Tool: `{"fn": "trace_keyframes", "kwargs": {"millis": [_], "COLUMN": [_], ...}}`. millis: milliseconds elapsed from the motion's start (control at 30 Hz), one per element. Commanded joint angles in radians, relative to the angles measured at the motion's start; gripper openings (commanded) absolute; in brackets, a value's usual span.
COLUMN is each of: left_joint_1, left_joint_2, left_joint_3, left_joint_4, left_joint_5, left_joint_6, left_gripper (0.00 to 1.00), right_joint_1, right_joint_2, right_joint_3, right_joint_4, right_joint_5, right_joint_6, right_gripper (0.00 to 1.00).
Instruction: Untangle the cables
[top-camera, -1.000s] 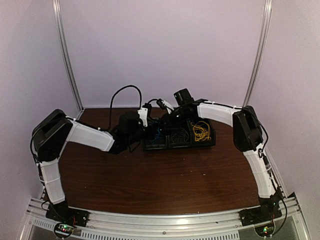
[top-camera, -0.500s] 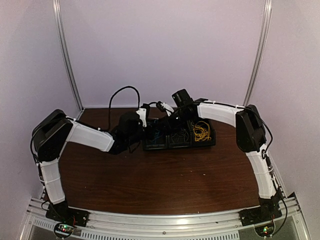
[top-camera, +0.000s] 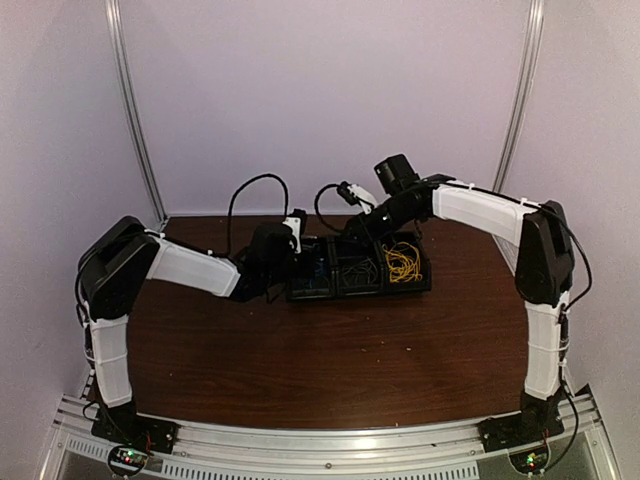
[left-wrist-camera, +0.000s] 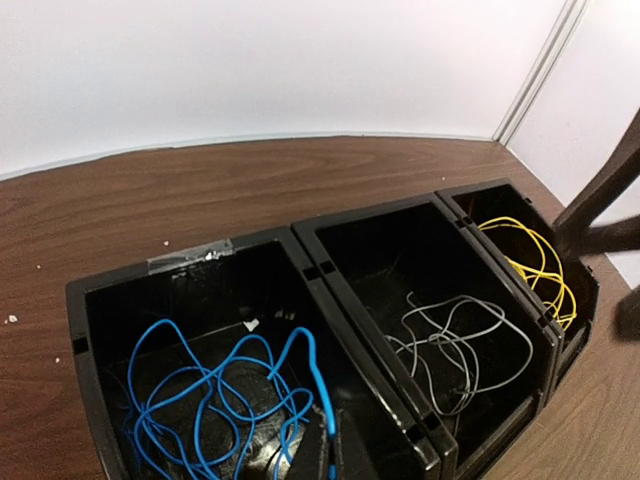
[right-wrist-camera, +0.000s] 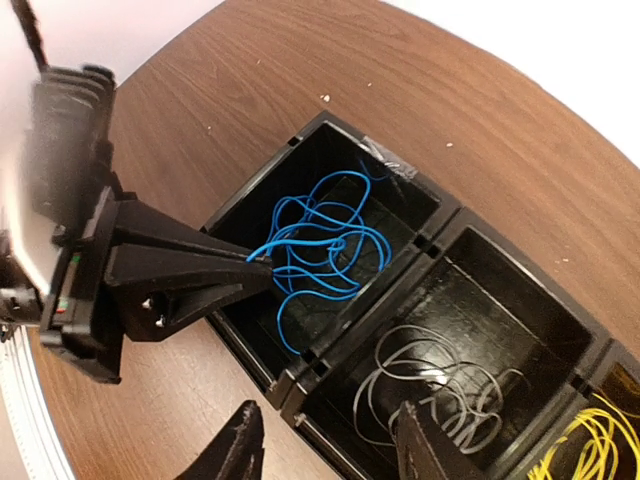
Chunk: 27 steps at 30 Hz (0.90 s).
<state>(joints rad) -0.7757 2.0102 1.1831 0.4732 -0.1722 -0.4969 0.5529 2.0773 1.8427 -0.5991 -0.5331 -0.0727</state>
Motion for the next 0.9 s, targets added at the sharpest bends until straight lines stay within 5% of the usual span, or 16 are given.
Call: {"fn": "trace_keyframes", "kwargs": {"millis": [0, 133, 300, 467, 700, 867], "left_joint_1": [0.004, 0.004, 0.003, 0.004, 0.011, 0.036], "left_joint_2": [0.007, -0.042, -0.143, -0.278, -0.442, -0.515], "left_joint_3": [0.037, 0.032, -0.006, -0.04, -0.006, 0.046], "left_joint_4": [-0.041, -0.079, -0.077, -0.098, -0.321, -0.484], "left_joint_5": [-0.006, -0.028, -0.022, -0.017, -0.115, -0.142], "left_joint_6": [-0.031, -0.033, 0.015, 0.105, 0.249, 0.312], "left_gripper": [0.09, 0.35, 0.5, 0.59, 0.77, 0.79], "right_joint_1": [-0.082, -0.19, -0.35, -0.484, -0.525, -0.527], "right_joint_2": [-0.158, -0.316, -0.477, -0.616, -0.747, -0.805], "right_joint_3": [-0.033, -0.089, -0.228, -0.414, -0.562, -0.616], "right_joint_4": [-0.03, 0.02, 0.129, 0.253, 0.367, 0.365], "right_joint_5": [0.015, 0.001, -0.029, -0.029, 0.226, 0.303], "right_joint_6": [-0.066, -0.09, -0.094, -0.07, 0.041, 0.045], "right_gripper": [0.49, 0.56, 0.66, 0.98, 1.0, 1.0]}}
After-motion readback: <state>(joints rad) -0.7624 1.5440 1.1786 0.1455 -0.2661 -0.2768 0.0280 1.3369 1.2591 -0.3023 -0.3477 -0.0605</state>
